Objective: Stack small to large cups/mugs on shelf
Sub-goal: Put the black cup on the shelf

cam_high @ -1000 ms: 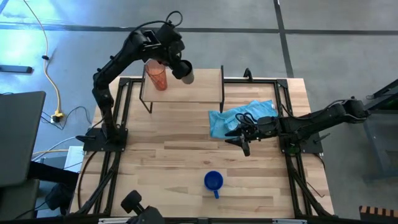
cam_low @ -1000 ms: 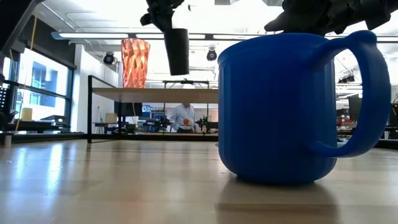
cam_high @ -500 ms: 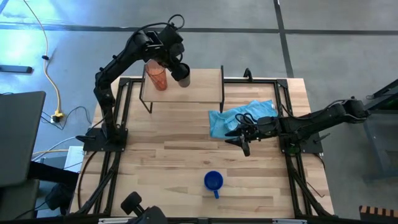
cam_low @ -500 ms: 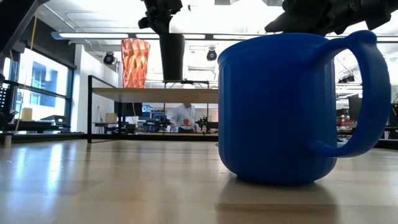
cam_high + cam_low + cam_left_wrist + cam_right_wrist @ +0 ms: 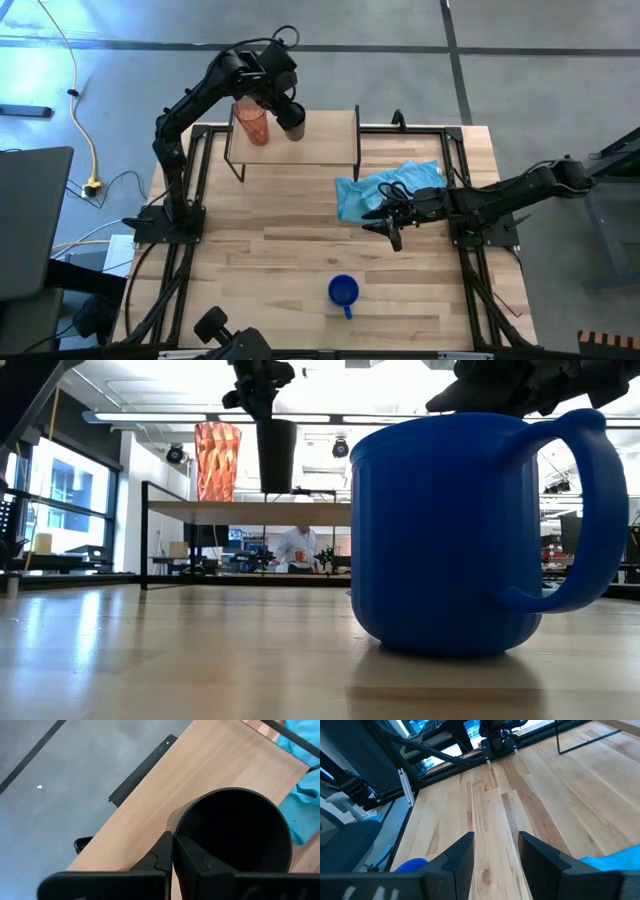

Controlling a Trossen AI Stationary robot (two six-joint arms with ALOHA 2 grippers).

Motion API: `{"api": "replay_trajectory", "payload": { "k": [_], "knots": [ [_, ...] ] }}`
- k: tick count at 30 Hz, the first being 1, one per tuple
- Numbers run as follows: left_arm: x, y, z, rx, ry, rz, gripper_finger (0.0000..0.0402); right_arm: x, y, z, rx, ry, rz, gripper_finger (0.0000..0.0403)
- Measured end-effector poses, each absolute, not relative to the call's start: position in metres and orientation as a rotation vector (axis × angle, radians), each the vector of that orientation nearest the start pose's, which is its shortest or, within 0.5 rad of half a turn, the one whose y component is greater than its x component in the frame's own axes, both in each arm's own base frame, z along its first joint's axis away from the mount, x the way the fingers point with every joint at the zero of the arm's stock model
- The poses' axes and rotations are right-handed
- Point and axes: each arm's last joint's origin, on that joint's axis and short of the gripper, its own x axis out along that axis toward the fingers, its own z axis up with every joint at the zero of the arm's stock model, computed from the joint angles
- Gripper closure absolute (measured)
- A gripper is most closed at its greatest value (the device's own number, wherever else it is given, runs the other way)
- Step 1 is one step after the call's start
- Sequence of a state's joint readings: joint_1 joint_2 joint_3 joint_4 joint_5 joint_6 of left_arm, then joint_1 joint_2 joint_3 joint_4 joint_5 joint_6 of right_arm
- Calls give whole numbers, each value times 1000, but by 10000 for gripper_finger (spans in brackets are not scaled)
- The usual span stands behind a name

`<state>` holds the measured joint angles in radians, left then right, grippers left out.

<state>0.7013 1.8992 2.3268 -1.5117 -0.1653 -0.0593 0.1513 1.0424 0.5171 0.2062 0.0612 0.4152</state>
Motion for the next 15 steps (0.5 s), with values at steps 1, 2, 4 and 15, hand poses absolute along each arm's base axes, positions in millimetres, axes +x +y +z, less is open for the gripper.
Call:
{"api": "replay_trajectory", "payload": {
  "k": [1, 2, 4, 15],
  "knots": [
    [263, 228, 425, -345, 1052, 811, 401, 219, 32, 230, 383, 331, 21, 258],
    [263, 228, 425, -344, 1049, 812, 401, 218, 32, 230, 384, 331, 21, 258],
    [264, 229, 424, -351, 1053, 819, 402, 218, 32, 230, 384, 332, 23, 258],
    [264, 237, 416, -389, 1080, 811, 401, 218, 33, 230, 384, 337, 29, 258]
  ]
}}
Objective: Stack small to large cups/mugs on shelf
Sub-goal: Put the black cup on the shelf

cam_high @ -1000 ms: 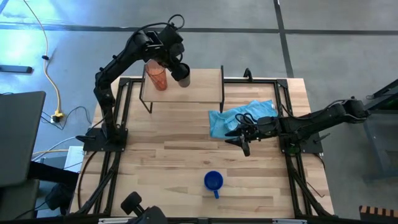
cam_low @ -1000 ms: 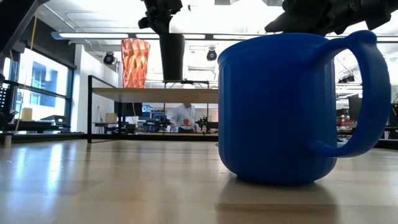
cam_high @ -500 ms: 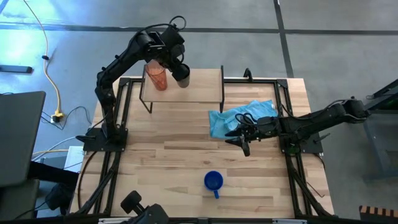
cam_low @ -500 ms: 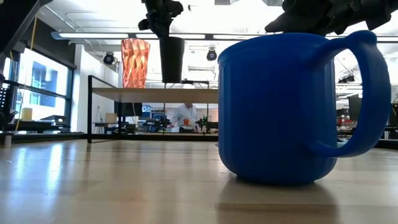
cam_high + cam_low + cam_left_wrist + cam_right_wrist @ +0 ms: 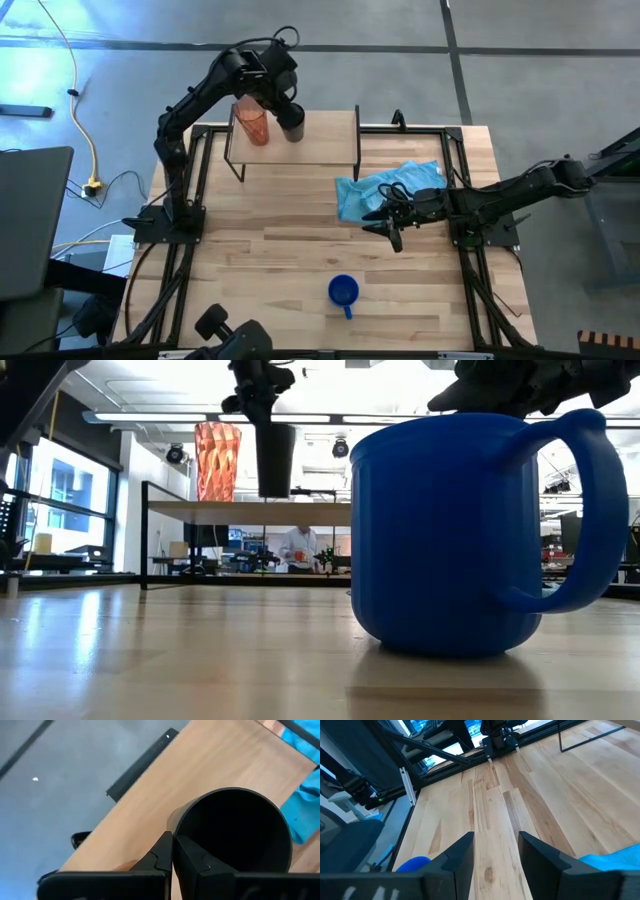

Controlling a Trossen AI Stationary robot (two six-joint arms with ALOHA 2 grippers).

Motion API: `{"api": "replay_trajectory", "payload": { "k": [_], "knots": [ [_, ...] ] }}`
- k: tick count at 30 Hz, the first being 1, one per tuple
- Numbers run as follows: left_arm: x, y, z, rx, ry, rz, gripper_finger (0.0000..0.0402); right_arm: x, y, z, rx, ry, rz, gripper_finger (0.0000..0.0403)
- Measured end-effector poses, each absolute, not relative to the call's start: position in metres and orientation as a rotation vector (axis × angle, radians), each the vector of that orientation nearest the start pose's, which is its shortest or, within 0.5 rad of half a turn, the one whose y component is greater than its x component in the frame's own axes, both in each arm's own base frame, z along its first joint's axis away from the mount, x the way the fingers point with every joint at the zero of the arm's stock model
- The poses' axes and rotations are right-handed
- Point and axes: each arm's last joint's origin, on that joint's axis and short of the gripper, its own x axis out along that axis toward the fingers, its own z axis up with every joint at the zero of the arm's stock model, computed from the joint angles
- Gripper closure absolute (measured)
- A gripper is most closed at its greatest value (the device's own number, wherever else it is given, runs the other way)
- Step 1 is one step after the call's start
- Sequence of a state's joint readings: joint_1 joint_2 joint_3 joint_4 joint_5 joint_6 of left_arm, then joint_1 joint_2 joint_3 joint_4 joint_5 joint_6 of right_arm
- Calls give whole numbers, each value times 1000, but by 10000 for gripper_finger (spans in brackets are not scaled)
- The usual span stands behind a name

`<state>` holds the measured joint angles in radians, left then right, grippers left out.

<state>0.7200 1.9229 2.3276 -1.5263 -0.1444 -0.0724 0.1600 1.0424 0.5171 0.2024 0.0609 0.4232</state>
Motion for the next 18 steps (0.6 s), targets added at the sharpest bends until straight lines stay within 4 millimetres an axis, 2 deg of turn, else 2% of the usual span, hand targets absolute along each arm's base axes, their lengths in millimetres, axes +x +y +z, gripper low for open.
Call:
{"api": "replay_trajectory", "payload": {
  "k": [9, 18],
  "knots": [
    [276, 247, 398, -412, 1126, 796, 402, 218, 35, 230, 388, 342, 34, 258],
    [269, 253, 398, -425, 1137, 833, 402, 216, 39, 226, 383, 376, 27, 258]
  ]
}}
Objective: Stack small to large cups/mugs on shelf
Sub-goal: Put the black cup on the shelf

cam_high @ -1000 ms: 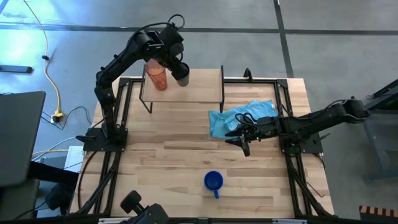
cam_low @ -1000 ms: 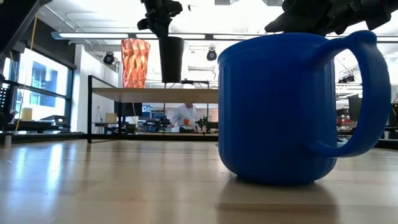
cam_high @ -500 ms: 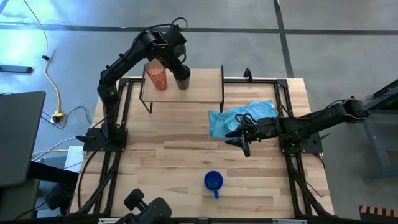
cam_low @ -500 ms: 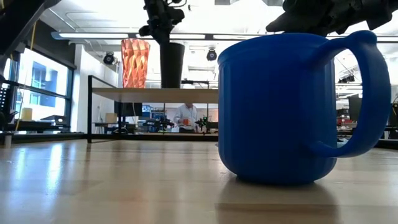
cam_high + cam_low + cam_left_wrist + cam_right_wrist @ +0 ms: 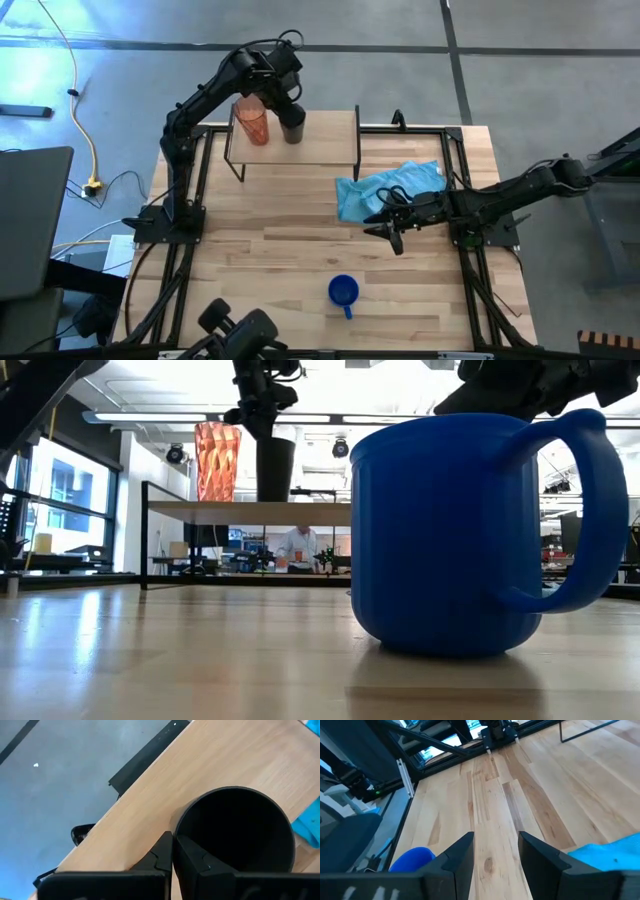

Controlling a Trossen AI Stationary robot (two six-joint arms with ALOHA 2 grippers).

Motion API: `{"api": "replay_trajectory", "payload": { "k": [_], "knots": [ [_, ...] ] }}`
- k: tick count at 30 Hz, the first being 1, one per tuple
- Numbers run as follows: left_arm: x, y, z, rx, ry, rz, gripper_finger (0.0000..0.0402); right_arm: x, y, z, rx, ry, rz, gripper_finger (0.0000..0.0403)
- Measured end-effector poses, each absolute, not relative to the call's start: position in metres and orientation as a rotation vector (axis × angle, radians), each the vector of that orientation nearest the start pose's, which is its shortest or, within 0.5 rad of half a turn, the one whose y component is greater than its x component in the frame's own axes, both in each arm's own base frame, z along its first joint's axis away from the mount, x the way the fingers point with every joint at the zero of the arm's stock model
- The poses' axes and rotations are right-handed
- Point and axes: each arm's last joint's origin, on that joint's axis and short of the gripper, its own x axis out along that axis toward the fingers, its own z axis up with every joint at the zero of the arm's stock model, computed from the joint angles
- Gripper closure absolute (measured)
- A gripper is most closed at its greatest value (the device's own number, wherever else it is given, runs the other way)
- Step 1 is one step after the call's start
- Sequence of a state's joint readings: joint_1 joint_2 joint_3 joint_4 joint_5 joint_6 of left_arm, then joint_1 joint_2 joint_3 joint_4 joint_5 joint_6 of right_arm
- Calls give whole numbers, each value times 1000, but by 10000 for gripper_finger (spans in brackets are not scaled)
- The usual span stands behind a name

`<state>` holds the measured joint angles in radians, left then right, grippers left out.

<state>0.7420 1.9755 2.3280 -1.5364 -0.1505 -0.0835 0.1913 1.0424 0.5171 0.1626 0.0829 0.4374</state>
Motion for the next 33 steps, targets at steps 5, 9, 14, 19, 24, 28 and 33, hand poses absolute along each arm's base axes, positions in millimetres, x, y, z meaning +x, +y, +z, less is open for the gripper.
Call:
{"api": "replay_trajectory", "payload": {
  "k": [5, 9, 14, 19, 24, 28, 33],
  "knots": [
    [268, 252, 397, -430, 1151, 832, 402, 216, 39, 226, 371, 374, 13, 258],
    [269, 252, 397, -431, 1149, 828, 402, 216, 39, 226, 369, 374, 12, 258],
    [269, 252, 397, -434, 1148, 823, 401, 216, 39, 226, 368, 374, 12, 258],
    [269, 251, 397, -446, 1144, 804, 401, 216, 39, 226, 370, 373, 12, 258],
    [269, 251, 397, -447, 1143, 802, 401, 216, 39, 226, 371, 374, 12, 258],
    [269, 251, 397, -448, 1143, 801, 401, 216, 39, 226, 376, 374, 11, 258],
    [269, 251, 397, -451, 1143, 796, 391, 216, 39, 226, 379, 374, 11, 258]
  ]
}}
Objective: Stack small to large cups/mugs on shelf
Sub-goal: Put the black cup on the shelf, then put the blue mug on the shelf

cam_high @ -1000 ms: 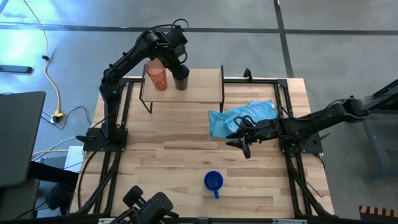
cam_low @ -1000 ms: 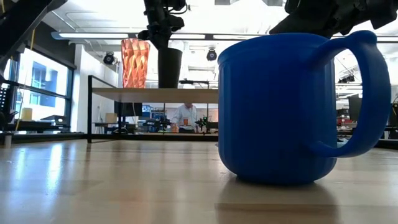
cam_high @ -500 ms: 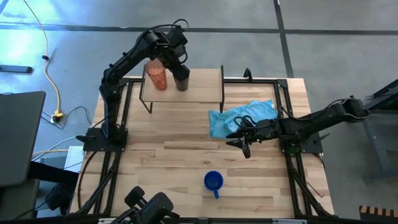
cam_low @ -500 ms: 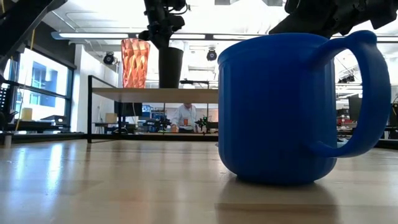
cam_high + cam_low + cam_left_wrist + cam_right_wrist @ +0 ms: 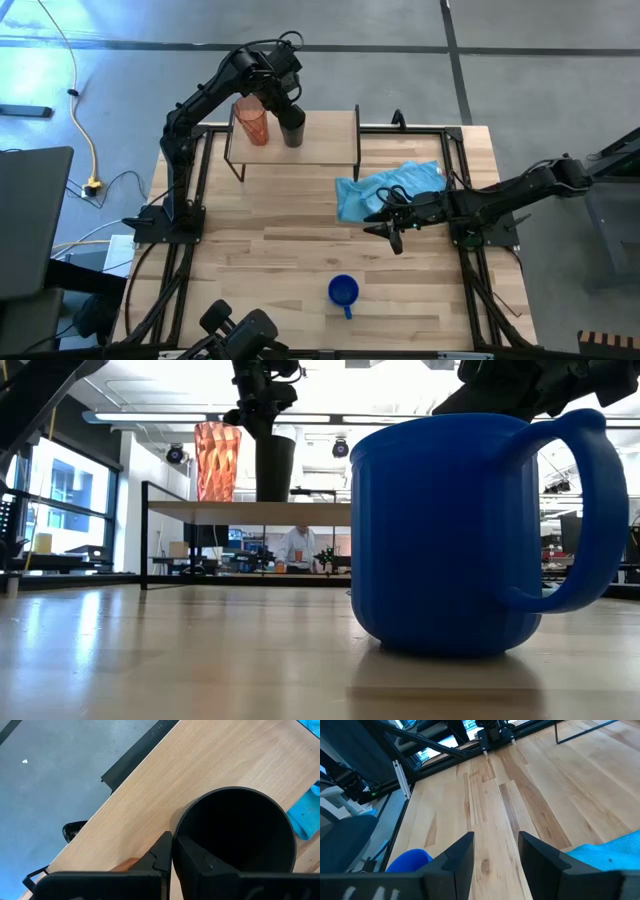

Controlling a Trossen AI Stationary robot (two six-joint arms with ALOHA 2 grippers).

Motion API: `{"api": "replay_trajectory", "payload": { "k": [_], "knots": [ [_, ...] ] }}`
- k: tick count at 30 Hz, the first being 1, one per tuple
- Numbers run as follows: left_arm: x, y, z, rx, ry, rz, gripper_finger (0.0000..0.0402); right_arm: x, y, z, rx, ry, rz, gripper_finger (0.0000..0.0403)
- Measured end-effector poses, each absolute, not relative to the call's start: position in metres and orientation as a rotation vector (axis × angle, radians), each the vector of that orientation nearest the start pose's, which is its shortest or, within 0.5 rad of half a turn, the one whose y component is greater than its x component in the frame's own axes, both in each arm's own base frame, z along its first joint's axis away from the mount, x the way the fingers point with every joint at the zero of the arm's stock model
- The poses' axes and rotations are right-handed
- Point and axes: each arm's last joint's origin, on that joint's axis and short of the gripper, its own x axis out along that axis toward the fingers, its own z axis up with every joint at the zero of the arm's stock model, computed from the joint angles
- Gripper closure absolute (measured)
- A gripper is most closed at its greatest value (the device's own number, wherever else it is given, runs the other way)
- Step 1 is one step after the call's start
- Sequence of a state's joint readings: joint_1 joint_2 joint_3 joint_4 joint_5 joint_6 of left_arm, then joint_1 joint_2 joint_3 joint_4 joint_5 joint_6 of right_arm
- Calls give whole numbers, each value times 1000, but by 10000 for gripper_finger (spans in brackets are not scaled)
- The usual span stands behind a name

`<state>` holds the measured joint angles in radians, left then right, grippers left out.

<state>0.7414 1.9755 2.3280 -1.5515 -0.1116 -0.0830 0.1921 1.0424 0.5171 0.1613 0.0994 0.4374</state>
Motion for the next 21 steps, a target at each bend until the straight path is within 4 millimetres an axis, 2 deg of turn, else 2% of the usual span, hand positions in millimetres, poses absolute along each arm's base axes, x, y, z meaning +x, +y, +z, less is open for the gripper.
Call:
{"api": "replay_trajectory", "payload": {
  "k": [21],
  "knots": [
    [269, 251, 397, -445, 1145, 806, 283, 216, 39, 226, 379, 374, 12, 258]
  ]
}}
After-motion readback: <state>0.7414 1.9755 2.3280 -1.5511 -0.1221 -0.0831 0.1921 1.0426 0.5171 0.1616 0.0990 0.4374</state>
